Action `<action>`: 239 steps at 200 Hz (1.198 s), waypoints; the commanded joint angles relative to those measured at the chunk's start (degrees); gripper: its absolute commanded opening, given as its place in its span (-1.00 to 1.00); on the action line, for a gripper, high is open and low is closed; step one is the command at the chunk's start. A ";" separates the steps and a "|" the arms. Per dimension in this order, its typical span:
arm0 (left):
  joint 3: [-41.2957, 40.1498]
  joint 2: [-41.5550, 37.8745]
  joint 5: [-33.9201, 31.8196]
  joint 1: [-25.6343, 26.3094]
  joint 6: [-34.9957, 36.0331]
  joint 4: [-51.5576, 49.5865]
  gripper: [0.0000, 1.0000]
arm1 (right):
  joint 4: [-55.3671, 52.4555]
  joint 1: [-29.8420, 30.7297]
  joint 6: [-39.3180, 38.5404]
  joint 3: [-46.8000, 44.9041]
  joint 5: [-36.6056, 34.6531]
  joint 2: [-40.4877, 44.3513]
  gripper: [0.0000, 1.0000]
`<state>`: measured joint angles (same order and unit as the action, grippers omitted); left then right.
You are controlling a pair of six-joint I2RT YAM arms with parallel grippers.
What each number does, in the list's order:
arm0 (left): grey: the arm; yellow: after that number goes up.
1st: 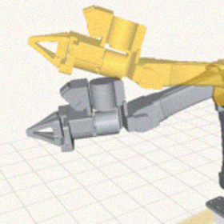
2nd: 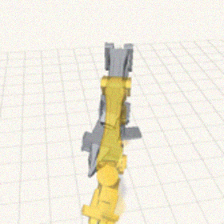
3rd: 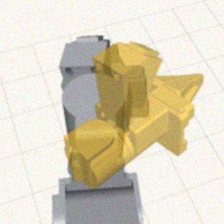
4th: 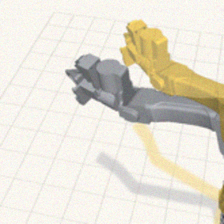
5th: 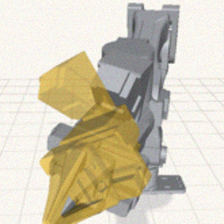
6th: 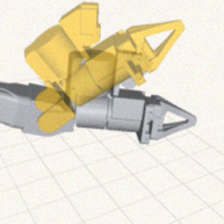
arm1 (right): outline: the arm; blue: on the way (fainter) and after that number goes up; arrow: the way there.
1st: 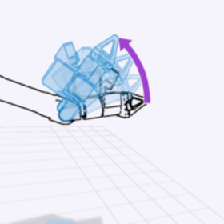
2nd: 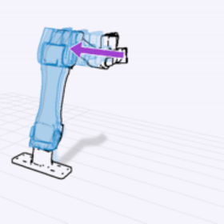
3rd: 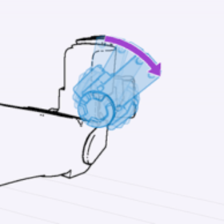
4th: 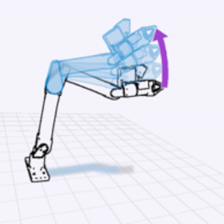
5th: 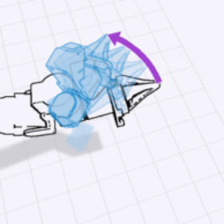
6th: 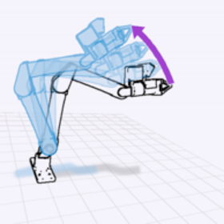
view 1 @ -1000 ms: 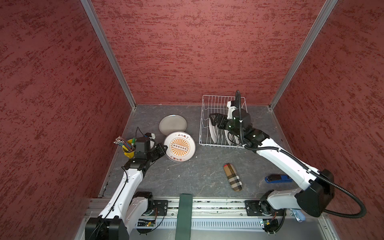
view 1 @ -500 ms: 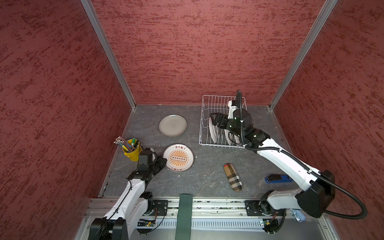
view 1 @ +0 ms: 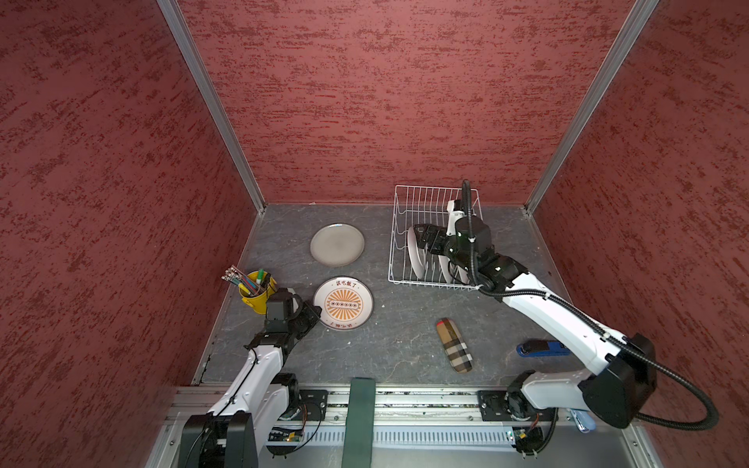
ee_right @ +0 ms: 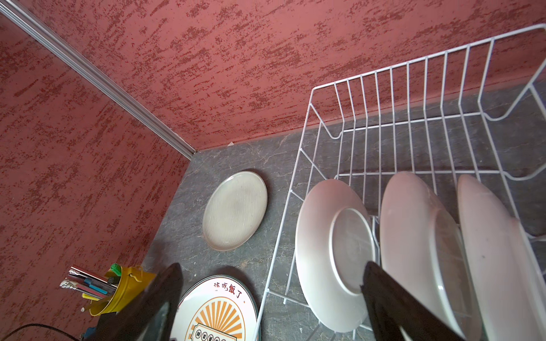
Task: Unload the plates from the dish rack
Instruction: Place a plate at the center of the table.
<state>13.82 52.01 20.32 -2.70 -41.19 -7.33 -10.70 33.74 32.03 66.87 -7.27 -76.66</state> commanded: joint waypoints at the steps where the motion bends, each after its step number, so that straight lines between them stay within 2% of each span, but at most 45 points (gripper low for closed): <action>1: 1.46 1.07 1.40 -0.46 1.94 1.13 -0.98 | -0.09 -0.54 -1.01 0.01 -1.96 1.67 0.91; 65: 0.69 -1.08 2.02 -0.73 0.85 -0.48 -0.66 | -0.07 -0.51 -1.35 0.11 -1.66 1.68 0.91; 89: 0.41 0.72 2.73 -0.88 -1.26 -0.59 -0.65 | 0.31 -0.51 -0.94 -0.55 -1.26 1.50 0.91; 113: -1.82 2.04 3.83 -0.67 -4.86 3.84 -0.66 | 1.02 -0.51 -0.70 -1.17 -1.04 1.71 0.91; 133: -1.76 2.04 2.81 -0.73 -4.84 4.48 -0.65 | 1.06 -0.51 -1.12 -1.18 -1.08 1.78 0.91; 145: -1.11 2.13 2.84 -0.73 -4.61 4.11 -0.51 | 0.22 -0.51 -1.44 -0.79 -1.38 1.68 0.91; 170: -0.46 2.57 2.98 -0.82 -4.33 3.23 -0.40 | -0.23 -0.54 -2.32 -1.00 -2.36 1.79 0.91; 174: -0.49 2.57 2.89 -0.86 -4.21 3.13 -0.32 | -0.48 -0.52 -2.28 -1.04 -2.68 1.82 0.91; 182: -0.63 2.61 2.80 -0.95 -4.17 3.07 0.01 | -0.75 -0.51 -2.57 -1.12 -3.16 1.80 0.91; 185: -0.72 2.58 2.68 -0.99 -4.10 2.92 0.06 | -0.87 -0.51 -2.62 -1.13 -3.33 1.79 0.91; 212: -1.53 1.67 2.66 -1.61 -4.65 3.03 0.10 | -1.32 -0.51 -3.04 -0.63 -3.46 1.38 0.91; 239: -0.69 -0.56 4.20 -1.87 -4.74 1.25 0.25 | -4.43 -0.51 -3.69 1.13 -6.32 0.69 0.91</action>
<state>12.32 53.60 23.09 -4.12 -46.04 -5.48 -11.60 33.69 29.69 66.02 -9.61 -76.16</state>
